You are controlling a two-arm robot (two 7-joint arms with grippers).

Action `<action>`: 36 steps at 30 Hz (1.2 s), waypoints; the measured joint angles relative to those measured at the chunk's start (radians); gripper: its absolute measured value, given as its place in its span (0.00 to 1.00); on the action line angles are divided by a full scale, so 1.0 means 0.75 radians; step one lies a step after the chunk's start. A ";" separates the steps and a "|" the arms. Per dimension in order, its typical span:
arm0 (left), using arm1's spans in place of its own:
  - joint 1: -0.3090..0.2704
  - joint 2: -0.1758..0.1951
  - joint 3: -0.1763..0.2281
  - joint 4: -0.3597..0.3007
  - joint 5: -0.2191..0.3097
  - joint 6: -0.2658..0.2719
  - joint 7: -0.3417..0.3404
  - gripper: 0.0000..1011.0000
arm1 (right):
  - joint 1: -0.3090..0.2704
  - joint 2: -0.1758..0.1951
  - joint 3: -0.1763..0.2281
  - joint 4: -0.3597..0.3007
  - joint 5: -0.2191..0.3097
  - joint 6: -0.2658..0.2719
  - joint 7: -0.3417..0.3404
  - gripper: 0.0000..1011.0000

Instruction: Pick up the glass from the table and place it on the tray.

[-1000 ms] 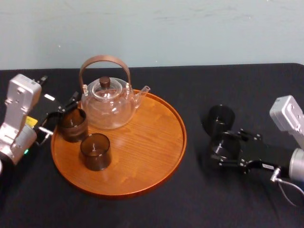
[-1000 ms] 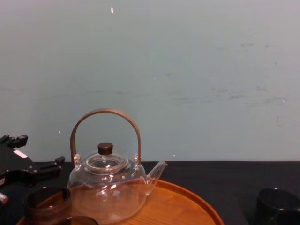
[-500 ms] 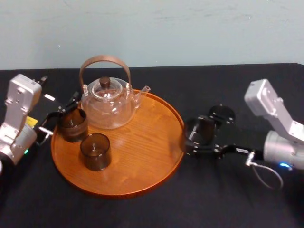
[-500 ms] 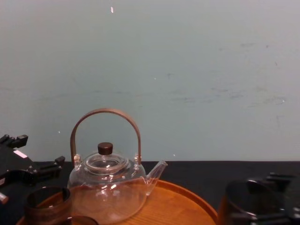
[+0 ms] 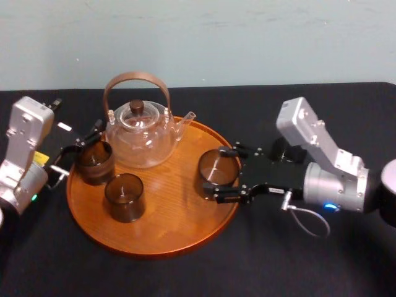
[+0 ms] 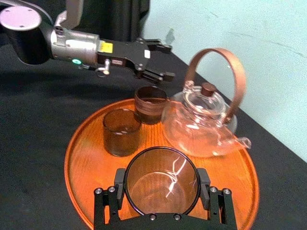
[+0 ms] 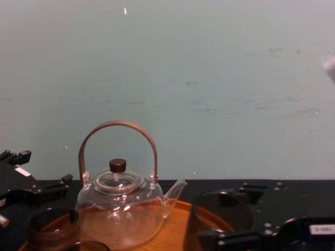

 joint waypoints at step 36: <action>0.000 0.000 0.000 0.000 0.000 0.000 0.000 0.99 | 0.086 -0.147 -0.175 0.227 -0.038 -0.049 0.026 0.90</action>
